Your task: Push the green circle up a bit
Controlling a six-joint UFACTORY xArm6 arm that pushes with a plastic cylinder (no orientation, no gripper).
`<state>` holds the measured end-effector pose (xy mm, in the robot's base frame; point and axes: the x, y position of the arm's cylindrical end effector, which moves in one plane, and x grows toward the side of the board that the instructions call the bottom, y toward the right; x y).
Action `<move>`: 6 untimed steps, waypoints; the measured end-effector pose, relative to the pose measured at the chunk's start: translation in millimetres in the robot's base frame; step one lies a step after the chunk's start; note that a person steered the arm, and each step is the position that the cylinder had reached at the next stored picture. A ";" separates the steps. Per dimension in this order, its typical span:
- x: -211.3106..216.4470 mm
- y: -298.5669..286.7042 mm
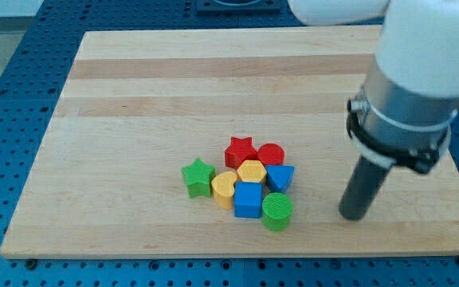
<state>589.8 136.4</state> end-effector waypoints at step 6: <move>8.2 -98.0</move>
